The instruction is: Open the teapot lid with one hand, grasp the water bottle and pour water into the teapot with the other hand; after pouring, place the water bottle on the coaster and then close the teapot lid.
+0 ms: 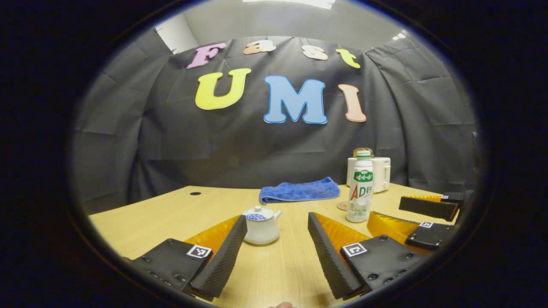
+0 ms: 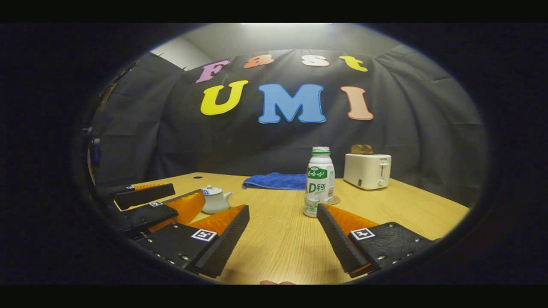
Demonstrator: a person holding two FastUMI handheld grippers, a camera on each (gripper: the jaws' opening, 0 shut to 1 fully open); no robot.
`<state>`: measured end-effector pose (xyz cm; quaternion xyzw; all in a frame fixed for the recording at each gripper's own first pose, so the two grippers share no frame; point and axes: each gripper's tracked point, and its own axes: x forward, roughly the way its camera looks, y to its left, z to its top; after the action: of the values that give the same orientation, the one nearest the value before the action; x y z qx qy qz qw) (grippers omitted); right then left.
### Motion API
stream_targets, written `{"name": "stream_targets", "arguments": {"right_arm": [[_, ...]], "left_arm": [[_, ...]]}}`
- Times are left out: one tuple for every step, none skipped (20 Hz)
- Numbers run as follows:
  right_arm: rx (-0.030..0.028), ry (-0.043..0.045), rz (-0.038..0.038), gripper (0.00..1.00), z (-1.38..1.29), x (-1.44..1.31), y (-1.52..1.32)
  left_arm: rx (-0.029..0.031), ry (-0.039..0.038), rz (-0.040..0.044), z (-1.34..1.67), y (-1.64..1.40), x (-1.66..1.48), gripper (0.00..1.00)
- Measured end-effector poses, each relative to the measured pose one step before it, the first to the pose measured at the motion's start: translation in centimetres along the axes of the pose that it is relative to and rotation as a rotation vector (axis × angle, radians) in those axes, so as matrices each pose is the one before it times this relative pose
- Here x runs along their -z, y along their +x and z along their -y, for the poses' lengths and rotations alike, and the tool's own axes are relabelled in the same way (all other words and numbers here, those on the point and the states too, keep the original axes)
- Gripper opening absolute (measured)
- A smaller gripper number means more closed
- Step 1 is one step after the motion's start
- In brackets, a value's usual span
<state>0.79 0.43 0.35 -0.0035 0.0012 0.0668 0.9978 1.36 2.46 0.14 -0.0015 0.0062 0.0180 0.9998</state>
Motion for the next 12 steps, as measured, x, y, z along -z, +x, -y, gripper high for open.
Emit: {"name": "stream_targets", "arguments": {"right_arm": [[0.00279, 0.00849, 0.01106, 0.98, 0.163, -0.479, 0.079], [0.00358, 0.00152, 0.00530, 0.98, 0.207, -0.266, 0.221], [0.00327, -0.00162, 0.00207, 0.98, 0.199, -0.240, 0.231], [0.00269, -0.00106, 0.00340, 0.98, 0.209, -0.195, 0.205], [0.00248, 0.00065, 0.00168, 0.98, 0.257, -0.132, 0.207], [0.00323, -0.00136, -0.00288, 0.98, 0.223, 0.109, 0.141], [0.00113, -0.00141, -0.00499, 0.98, 0.242, 0.033, 0.138], [-0.00008, 0.00019, -0.00597, 0.98, 0.156, 0.177, 0.164], [-0.00027, 0.00149, -0.00400, 0.98, 0.156, 0.040, 0.041], [0.00181, 0.00224, -0.00075, 0.98, 0.104, 0.068, -0.009], [0.00151, 0.00255, 0.00158, 0.98, 0.158, -0.075, 0.014], [0.00291, 0.00236, 0.00197, 0.98, 0.142, -0.020, 0.000]], "left_arm": [[0.00145, 0.00645, -0.00032, -0.096, 0.346, -0.105, 0.99], [0.00329, 0.00086, -0.00353, -0.055, 0.378, 0.060, 0.99], [0.00148, -0.01047, -0.00519, -0.166, 0.384, -0.050, 0.99], [0.00483, -0.01942, -0.00142, -0.081, 0.340, -0.024, 1.00], [0.00301, -0.01223, 0.00268, -0.136, 0.363, -0.248, 1.00], [-0.00554, 0.00198, 0.00055, -0.059, 0.632, -0.094, 1.00], [-0.00804, 0.01359, 0.00551, -0.380, 0.761, -0.382, 0.99], [-0.00435, 0.01436, 0.00899, -0.377, 0.727, -0.516, 0.99], [-0.00007, 0.00661, -0.00303, -0.387, 0.962, -0.242, 0.99], [-0.00058, -0.00047, -0.00908, -0.329, 1.091, 0.164, 0.99], [0.00147, -0.00946, -0.01483, -0.269, 0.889, 0.130, 1.00], [-0.00068, -0.01297, -0.01109, -0.316, 0.758, 0.190, 1.00]]}}
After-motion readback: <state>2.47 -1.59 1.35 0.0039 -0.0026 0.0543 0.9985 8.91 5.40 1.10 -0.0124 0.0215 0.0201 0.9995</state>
